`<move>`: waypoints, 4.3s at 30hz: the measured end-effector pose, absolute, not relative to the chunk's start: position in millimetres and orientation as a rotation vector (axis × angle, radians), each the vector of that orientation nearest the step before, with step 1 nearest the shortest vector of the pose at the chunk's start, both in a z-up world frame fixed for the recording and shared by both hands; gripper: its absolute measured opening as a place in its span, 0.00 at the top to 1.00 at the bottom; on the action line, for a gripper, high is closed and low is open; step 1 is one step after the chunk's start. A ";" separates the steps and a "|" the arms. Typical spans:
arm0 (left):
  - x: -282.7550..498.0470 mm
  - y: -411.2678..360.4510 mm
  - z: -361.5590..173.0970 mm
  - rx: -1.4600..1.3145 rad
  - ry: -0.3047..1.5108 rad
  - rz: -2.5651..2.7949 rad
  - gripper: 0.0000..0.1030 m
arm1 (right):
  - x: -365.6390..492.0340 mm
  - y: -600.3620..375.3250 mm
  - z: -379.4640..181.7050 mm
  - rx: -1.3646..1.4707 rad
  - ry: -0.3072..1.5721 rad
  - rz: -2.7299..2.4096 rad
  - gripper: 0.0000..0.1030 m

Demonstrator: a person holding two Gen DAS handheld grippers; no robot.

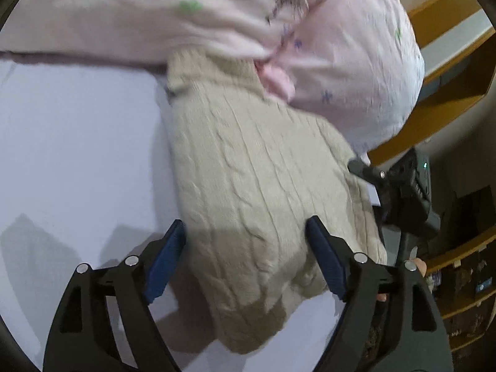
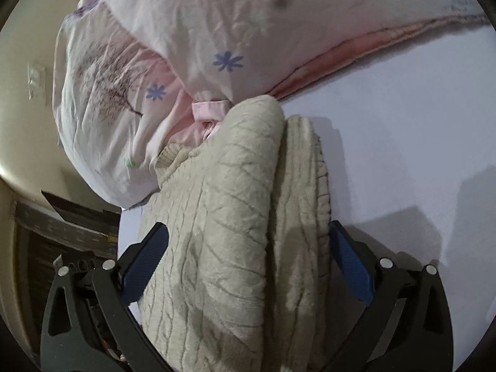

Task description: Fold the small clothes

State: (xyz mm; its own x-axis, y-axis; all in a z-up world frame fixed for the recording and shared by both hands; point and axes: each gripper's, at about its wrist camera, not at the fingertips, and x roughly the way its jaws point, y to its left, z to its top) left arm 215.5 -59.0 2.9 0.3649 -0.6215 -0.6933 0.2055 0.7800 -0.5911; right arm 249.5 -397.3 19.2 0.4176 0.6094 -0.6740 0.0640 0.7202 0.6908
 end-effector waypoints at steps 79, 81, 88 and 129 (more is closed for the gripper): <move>83.3 -7.1 -3.2 0.098 0.925 -0.141 0.01 | 66.8 -216.5 30.3 -0.004 1.004 0.027 0.02; 82.8 -7.0 -3.1 0.099 0.926 -0.141 0.01 | 67.1 -216.7 30.3 -0.005 1.004 0.027 0.02; 83.4 -7.4 -3.1 0.098 0.925 -0.141 0.01 | 66.9 -216.8 30.5 -0.005 1.004 0.027 0.02; 83.9 -7.4 -2.9 0.099 0.925 -0.141 0.01 | 67.0 -215.9 30.7 -0.004 1.003 0.026 0.02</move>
